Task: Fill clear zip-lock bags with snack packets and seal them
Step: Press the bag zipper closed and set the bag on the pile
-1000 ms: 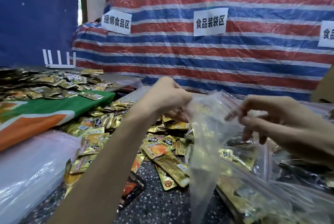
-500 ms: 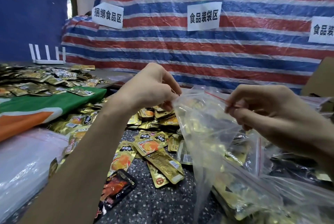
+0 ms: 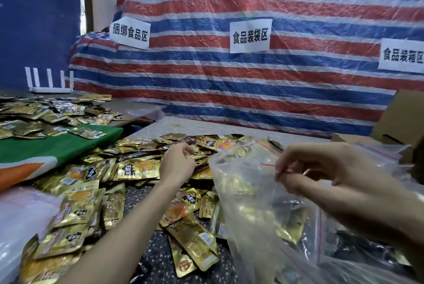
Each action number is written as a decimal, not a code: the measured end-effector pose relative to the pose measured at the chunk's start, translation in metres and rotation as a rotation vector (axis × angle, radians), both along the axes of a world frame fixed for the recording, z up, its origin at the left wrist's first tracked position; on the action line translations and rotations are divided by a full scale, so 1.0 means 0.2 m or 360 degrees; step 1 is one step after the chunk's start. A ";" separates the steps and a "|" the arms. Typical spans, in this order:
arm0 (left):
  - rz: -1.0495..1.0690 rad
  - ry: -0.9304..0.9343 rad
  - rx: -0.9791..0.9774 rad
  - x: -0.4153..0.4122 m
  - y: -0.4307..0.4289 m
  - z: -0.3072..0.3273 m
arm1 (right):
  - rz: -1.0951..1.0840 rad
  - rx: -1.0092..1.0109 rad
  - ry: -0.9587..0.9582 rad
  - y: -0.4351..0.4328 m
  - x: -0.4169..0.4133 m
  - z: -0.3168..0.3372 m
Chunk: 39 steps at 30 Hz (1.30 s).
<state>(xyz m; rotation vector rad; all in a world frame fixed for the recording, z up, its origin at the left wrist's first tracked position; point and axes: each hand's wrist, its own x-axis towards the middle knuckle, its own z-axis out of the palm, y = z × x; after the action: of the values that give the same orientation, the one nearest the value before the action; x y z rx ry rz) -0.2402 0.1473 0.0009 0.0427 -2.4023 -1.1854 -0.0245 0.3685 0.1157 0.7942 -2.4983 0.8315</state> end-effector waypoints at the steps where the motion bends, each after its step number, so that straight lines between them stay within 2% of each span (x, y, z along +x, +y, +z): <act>1: 0.0036 -0.0056 -0.0203 -0.04 0.02 -0.03 | 0.0007 0.0002 -0.0027 0.00 0.00 0.01; 3: 0.0080 -0.0139 -0.0576 -0.11 0.05 -0.07 | 0.0026 0.0015 -0.0063 0.00 0.00 0.02; 5: 0.0032 -0.0181 -0.0629 -0.17 0.07 -0.10 | 0.0042 0.0024 -0.0121 0.00 0.01 0.03; 12: -0.0041 -0.0134 -0.0228 -0.24 0.10 -0.12 | 0.0057 0.0089 -0.0193 -0.01 0.01 0.04; 15: 0.0118 0.0057 -0.0126 -0.22 0.08 -0.10 | 0.0038 0.0090 -0.0214 -0.01 0.01 0.04; 23: 0.0402 0.0546 0.0418 0.05 -0.04 0.11 | -0.0005 0.0112 -0.0281 -0.04 0.04 0.04; 31: 0.0012 0.0622 0.0967 0.39 -0.15 0.48 | 0.0014 0.0109 -0.0306 -0.06 0.07 0.04; 39: -0.0010 0.1126 0.0886 0.75 -0.18 0.74 | 0.0034 0.0111 -0.0297 -0.09 0.09 0.04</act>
<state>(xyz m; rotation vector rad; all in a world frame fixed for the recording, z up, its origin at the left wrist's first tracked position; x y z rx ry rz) -0.0896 0.1114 0.1485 -0.1796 -1.4310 -1.5206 -0.0074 0.3498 0.1231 0.8003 -2.7003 0.8662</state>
